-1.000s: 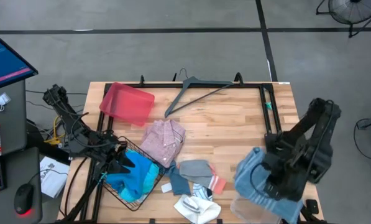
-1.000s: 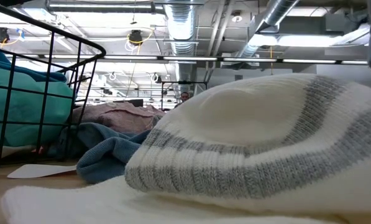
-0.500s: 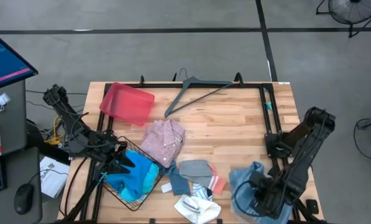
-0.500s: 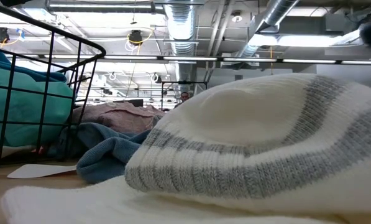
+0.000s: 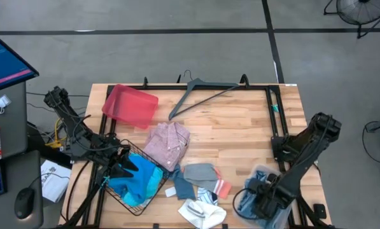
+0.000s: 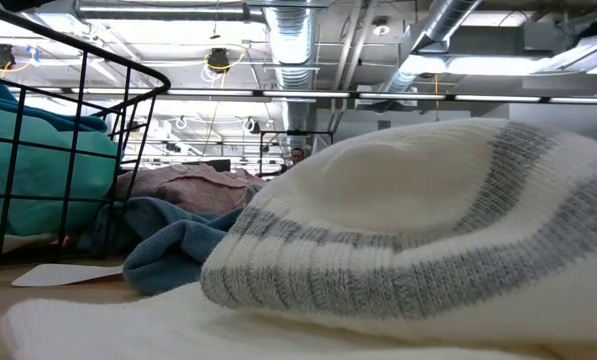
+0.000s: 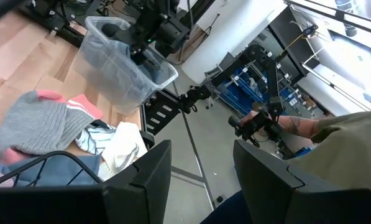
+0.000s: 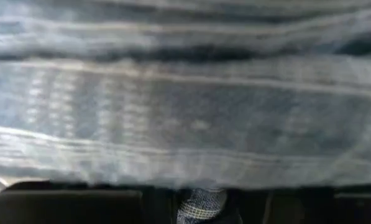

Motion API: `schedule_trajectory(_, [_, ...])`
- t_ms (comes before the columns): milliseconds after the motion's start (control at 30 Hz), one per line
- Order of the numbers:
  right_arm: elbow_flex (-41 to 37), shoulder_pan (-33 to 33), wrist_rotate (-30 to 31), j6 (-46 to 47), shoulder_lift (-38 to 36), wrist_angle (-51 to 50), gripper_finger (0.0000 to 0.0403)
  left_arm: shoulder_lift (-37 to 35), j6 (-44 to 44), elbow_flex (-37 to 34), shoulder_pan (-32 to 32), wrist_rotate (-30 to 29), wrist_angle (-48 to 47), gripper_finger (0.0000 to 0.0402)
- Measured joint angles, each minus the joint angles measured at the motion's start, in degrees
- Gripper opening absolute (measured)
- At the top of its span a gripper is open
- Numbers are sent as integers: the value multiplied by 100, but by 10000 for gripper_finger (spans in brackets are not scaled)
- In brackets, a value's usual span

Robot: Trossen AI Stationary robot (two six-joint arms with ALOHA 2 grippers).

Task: Pick & Place Cloths
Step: Put the blue polo into the transparent container, then put the pink polo into the transparent container

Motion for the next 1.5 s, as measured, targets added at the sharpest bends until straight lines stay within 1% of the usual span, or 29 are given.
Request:
schedule_trajectory(200, [-433,-250,-137,-377,-16,436,92,0,0,0,-2,0,-16,159])
schedule_trajectory(400, [-550,-302,402,-335,-92,337,92,0,-1,0,-1,0,-20,159])
schedule_trajectory(500, [-555,-300,552,-425,-111,186,92,-2,0,0,-1,0,-29,159])
schedule_trajectory(567, [-672,-300,508,-507,-120,262,92,-2,0,0,0,0,-57,159])
schedule_trajectory(733, [-1002,-296,414,-492,-131,903,92,-2,-17,0,0,0,-68,159])
schedule_trajectory(833, [-1021,-296,427,-429,-148,891,94,-2,-20,0,0,0,-73,159])
schedule_trajectory(867, [-1027,-296,425,-446,-180,877,108,-2,-20,0,-1,0,-74,159])
schedule_trajectory(900, [-1035,-296,425,-466,-218,862,131,-2,-20,0,-2,0,-77,159])
schedule_trajectory(1100, [-1048,-315,399,-433,-611,772,315,-2,-22,0,0,-1,-86,159])
schedule_trajectory(1167, [-1048,-315,400,-417,-842,795,363,-2,-22,0,-2,0,-86,159])
schedule_trajectory(1200, [-1047,-315,401,-396,-992,814,379,-2,-22,0,0,0,-86,159])
schedule_trajectory(1267, [-1044,-315,401,-322,-1310,835,389,-2,-18,0,-1,0,-82,159])
schedule_trajectory(1433, [-979,-315,436,-135,-2172,926,361,-2,-5,0,70,-145,131,163])
schedule_trajectory(1500, [-889,-315,500,-66,-2477,927,354,0,262,0,173,-223,435,169])
